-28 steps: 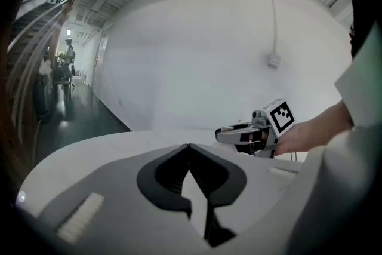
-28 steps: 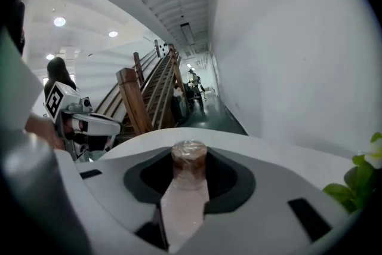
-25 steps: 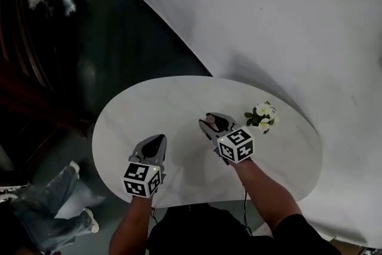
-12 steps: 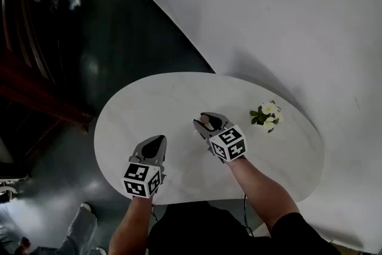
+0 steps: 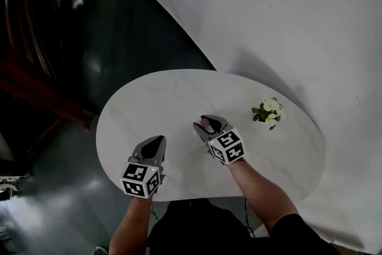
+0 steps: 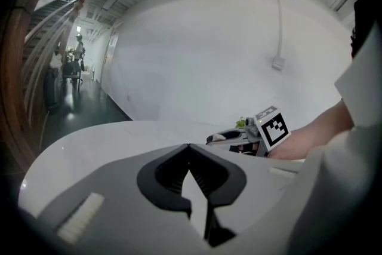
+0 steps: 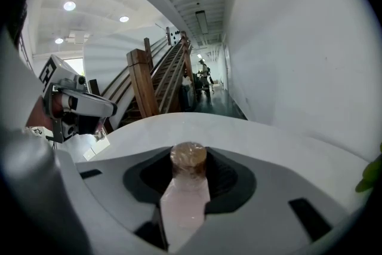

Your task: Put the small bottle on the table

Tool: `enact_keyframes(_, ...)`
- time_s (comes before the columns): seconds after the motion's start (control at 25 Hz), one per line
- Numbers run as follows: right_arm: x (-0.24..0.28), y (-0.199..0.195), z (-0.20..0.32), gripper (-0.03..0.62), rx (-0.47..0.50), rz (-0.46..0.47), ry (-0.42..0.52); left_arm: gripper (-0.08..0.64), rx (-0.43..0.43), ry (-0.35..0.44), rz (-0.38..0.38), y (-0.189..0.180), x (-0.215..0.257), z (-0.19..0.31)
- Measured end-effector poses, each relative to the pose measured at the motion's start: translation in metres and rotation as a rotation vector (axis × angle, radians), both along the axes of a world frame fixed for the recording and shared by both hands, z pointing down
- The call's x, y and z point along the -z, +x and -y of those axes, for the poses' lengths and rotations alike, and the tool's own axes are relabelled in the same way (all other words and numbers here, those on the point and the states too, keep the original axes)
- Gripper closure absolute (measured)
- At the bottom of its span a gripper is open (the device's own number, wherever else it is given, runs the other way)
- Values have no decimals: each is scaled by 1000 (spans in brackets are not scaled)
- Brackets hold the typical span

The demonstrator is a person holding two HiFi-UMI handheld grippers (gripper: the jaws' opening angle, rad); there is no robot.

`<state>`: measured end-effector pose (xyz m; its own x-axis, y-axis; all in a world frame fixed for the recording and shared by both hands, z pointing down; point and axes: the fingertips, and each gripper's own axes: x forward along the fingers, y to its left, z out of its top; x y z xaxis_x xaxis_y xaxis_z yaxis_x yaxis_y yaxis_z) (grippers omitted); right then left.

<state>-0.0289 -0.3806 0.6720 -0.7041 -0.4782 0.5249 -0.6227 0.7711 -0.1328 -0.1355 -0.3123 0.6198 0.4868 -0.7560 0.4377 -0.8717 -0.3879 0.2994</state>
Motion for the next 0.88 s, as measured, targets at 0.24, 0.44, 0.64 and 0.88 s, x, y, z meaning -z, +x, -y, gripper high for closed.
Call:
enact_keyframes(0.24, 0, -2, -13, 439, 28, 10, -35, 549, 4, 6, -3, 3, 6, -10)
enact_keyframes(0.44, 20, -1, -19, 431, 34, 84, -50, 549, -1, 21, 3, 7, 18, -17)
enact_keyframes(0.64, 43, 15, -30, 425, 34, 123, -37, 549, -3, 35, 24, 11, 32, -22)
enact_keyframes(0.88, 68, 41, -56, 432, 35, 199, -39, 549, -5, 67, 53, 24, 55, -28)
